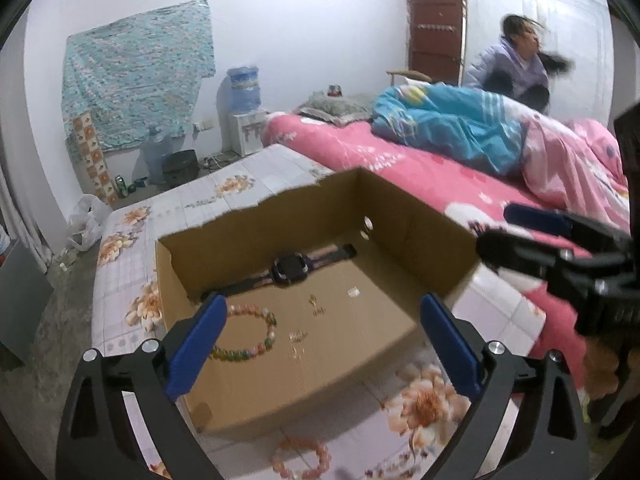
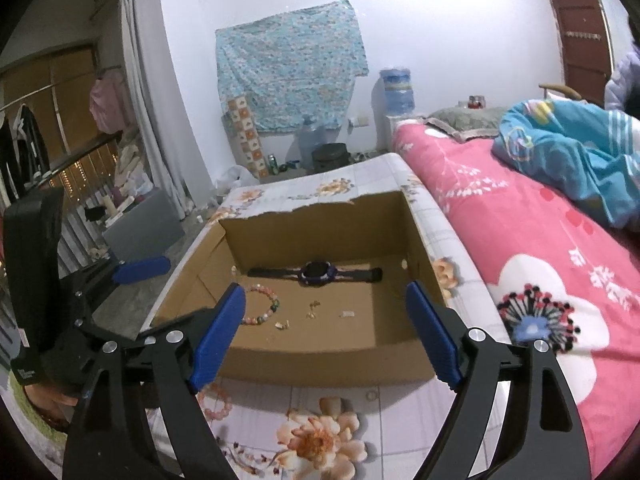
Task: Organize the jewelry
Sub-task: 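Withdraw the left tool from the box back toward the sheet, then lower the open left tool around the pink bead bracelet on the sheet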
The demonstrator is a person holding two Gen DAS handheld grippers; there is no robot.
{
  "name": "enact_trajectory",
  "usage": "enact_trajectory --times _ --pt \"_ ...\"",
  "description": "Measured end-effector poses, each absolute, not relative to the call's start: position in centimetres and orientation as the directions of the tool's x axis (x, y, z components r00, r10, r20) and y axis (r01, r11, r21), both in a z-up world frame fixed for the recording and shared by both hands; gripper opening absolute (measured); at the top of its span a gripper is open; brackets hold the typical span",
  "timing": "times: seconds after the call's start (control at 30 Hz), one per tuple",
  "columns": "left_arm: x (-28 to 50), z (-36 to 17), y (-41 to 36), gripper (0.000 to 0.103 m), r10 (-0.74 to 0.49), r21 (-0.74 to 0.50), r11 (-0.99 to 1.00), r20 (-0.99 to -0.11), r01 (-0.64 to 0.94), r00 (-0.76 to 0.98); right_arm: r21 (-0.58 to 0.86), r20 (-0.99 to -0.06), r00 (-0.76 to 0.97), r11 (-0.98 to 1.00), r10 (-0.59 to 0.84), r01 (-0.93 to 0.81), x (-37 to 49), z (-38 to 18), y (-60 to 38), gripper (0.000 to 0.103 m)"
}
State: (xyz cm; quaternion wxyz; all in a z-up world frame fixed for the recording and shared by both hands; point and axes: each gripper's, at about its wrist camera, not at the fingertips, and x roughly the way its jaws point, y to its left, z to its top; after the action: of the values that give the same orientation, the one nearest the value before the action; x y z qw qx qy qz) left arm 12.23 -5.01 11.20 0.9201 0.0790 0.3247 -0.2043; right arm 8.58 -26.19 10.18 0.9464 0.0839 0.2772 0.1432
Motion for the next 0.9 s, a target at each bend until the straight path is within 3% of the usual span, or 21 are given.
enact_trajectory --times 0.33,0.53,0.9 --pt "8.4 6.9 -6.6 0.097 -0.318 0.08 0.851 -0.708 0.519 0.63 0.26 -0.572 0.759 0.946 0.311 -0.192 7.0 7.2 -27.1 0.079" --pt "7.9 4.1 -7.2 0.097 -0.333 0.016 0.844 -0.767 0.536 0.548 0.276 -0.625 0.719 0.947 0.305 -0.162 6.7 4.9 -27.3 0.079" --pt "8.4 1.9 -7.8 0.097 -0.294 0.024 0.849 -0.809 0.528 0.51 0.289 -0.668 0.683 0.949 0.296 -0.128 6.3 3.2 -27.4 0.079"
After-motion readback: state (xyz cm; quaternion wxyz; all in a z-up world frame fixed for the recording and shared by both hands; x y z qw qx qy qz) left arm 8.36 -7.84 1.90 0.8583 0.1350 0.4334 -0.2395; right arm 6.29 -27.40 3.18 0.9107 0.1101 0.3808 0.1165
